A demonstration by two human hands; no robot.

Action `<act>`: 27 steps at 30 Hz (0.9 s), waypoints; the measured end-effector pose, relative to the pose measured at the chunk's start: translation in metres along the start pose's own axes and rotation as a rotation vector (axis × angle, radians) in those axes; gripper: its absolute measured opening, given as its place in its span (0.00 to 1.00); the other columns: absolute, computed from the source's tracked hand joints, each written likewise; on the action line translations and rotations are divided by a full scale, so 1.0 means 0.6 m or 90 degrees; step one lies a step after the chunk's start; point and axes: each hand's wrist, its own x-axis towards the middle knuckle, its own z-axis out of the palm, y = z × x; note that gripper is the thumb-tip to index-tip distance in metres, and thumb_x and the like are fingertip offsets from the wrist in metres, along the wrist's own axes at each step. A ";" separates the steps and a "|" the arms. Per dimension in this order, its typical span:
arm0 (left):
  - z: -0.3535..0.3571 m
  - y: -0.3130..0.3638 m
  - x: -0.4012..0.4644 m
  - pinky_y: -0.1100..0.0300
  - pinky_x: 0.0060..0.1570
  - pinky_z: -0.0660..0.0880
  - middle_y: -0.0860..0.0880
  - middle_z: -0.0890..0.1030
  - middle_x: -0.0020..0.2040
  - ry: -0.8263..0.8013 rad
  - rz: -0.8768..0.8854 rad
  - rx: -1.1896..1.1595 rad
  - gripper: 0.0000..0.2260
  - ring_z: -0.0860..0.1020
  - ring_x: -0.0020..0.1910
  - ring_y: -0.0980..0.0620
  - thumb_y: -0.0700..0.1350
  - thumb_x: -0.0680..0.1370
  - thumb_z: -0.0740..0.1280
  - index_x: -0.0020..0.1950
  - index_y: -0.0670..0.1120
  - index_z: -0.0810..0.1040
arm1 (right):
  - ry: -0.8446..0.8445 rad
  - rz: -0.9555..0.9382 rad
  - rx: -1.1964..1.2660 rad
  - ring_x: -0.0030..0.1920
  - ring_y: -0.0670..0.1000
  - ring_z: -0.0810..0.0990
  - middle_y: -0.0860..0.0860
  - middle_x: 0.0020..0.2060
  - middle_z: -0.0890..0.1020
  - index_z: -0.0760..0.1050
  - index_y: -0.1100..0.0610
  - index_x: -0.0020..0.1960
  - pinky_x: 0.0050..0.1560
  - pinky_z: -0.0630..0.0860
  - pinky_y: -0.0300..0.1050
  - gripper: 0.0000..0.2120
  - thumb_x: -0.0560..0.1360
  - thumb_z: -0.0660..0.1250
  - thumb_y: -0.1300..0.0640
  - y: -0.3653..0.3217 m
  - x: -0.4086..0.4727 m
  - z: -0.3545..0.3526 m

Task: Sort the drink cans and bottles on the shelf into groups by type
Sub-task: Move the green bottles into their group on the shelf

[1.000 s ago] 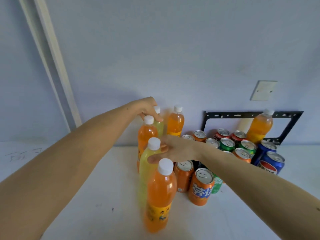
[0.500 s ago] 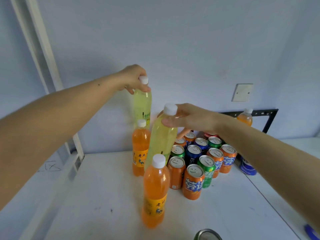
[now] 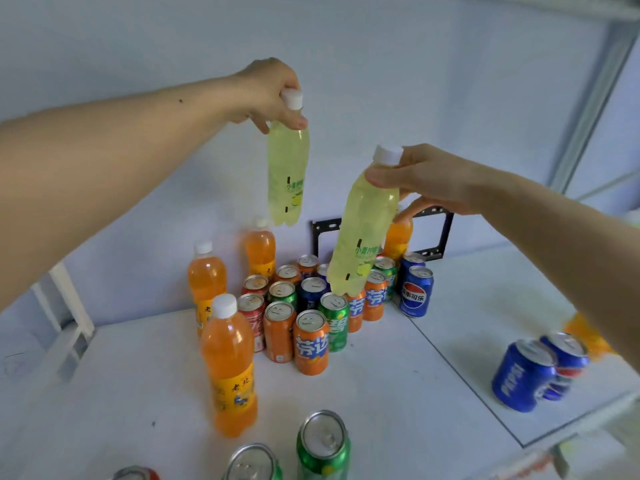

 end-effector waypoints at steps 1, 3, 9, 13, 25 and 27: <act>0.014 0.023 0.007 0.46 0.49 0.81 0.42 0.80 0.55 -0.003 0.006 -0.009 0.17 0.81 0.52 0.43 0.45 0.72 0.76 0.57 0.41 0.77 | 0.015 0.011 -0.007 0.52 0.53 0.83 0.51 0.53 0.83 0.77 0.55 0.59 0.49 0.82 0.54 0.14 0.77 0.67 0.50 0.011 -0.014 -0.022; 0.046 0.071 0.020 0.45 0.49 0.81 0.42 0.80 0.54 -0.010 0.019 -0.030 0.17 0.82 0.51 0.43 0.45 0.71 0.76 0.56 0.42 0.77 | 0.039 0.027 -0.020 0.52 0.54 0.83 0.52 0.53 0.83 0.77 0.55 0.58 0.50 0.82 0.55 0.13 0.77 0.67 0.50 0.037 -0.044 -0.067; 0.165 0.226 0.060 0.47 0.46 0.82 0.39 0.79 0.55 -0.037 0.043 -0.092 0.17 0.81 0.53 0.42 0.44 0.72 0.76 0.56 0.39 0.77 | 0.090 0.067 -0.044 0.51 0.55 0.83 0.52 0.51 0.84 0.78 0.52 0.51 0.49 0.82 0.55 0.07 0.77 0.67 0.51 0.118 -0.130 -0.218; 0.246 0.323 0.097 0.48 0.47 0.82 0.41 0.78 0.56 -0.055 0.048 -0.117 0.17 0.81 0.53 0.43 0.46 0.71 0.77 0.55 0.41 0.77 | 0.125 0.086 -0.063 0.51 0.55 0.83 0.52 0.52 0.84 0.77 0.56 0.58 0.49 0.82 0.56 0.13 0.77 0.66 0.50 0.176 -0.172 -0.322; 0.447 0.530 0.281 0.46 0.47 0.82 0.41 0.77 0.58 -0.099 0.100 -0.138 0.17 0.80 0.54 0.43 0.46 0.71 0.77 0.55 0.41 0.77 | 0.225 0.111 -0.065 0.49 0.56 0.83 0.54 0.53 0.83 0.77 0.53 0.54 0.48 0.82 0.56 0.09 0.77 0.67 0.50 0.340 -0.157 -0.584; 0.481 0.547 0.320 0.47 0.47 0.82 0.42 0.77 0.57 -0.100 0.104 -0.142 0.17 0.80 0.54 0.44 0.46 0.71 0.77 0.54 0.42 0.77 | 0.238 0.118 -0.074 0.50 0.56 0.83 0.54 0.53 0.83 0.77 0.54 0.57 0.48 0.81 0.56 0.11 0.77 0.67 0.50 0.373 -0.133 -0.625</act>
